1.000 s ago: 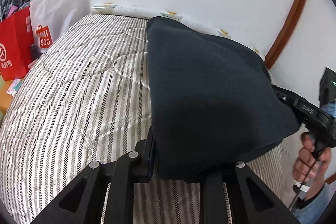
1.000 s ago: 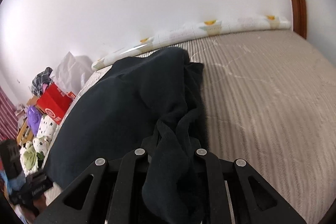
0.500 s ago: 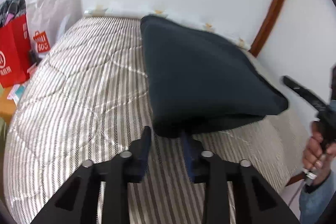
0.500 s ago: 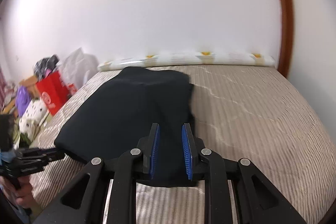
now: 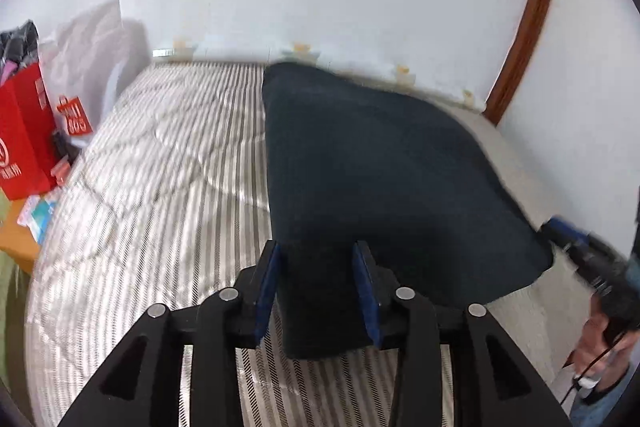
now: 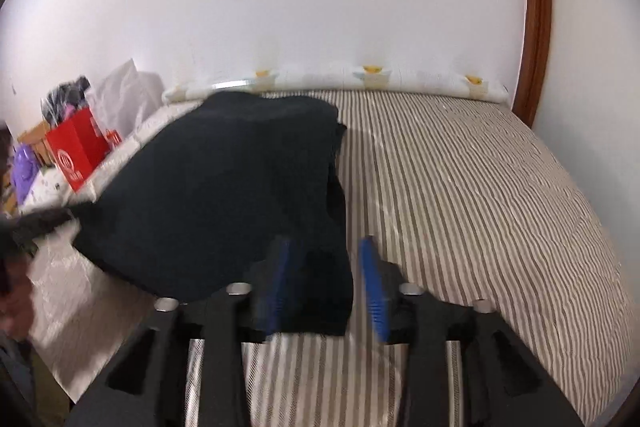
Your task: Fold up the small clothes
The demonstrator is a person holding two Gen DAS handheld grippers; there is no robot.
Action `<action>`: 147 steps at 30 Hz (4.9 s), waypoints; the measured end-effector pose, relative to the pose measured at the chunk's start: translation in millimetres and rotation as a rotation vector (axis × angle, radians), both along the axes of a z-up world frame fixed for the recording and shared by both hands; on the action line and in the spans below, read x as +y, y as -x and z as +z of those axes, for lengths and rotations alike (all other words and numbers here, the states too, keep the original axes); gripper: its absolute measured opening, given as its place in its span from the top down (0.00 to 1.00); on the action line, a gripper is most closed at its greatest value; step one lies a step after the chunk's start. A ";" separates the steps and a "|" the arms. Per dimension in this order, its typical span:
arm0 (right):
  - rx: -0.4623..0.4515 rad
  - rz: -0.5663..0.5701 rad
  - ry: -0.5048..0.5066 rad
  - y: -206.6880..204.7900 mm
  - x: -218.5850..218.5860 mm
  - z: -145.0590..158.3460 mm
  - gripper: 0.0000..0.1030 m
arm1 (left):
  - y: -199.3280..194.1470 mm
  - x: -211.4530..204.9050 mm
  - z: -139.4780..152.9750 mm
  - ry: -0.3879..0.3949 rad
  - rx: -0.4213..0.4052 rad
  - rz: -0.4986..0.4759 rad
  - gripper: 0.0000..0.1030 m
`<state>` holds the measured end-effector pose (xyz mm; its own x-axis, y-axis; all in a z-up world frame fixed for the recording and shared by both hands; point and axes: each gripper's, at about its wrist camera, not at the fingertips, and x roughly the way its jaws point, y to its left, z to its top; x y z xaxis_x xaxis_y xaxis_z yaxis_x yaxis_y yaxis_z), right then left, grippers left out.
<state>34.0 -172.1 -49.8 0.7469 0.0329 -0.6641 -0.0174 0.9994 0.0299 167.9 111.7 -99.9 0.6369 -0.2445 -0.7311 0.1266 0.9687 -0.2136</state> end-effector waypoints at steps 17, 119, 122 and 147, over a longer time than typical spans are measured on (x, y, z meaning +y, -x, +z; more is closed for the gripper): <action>0.081 0.003 -0.205 -72.5 -17.4 -30.2 0.94 | -0.5 8.2 -18.5 0.027 0.045 -0.074 0.51; 0.114 -0.055 -0.074 -39.1 -44.1 -45.3 0.83 | -17.9 -45.7 -23.3 -0.059 0.056 -0.010 0.79; 0.063 -0.060 -0.042 -18.1 -52.7 -21.3 0.82 | -2.1 -40.5 -15.5 -0.046 0.052 -0.024 0.80; 0.093 -0.062 -0.073 -105.0 -35.6 -26.6 0.53 | -39.1 -51.5 11.9 -0.065 0.026 -0.042 0.57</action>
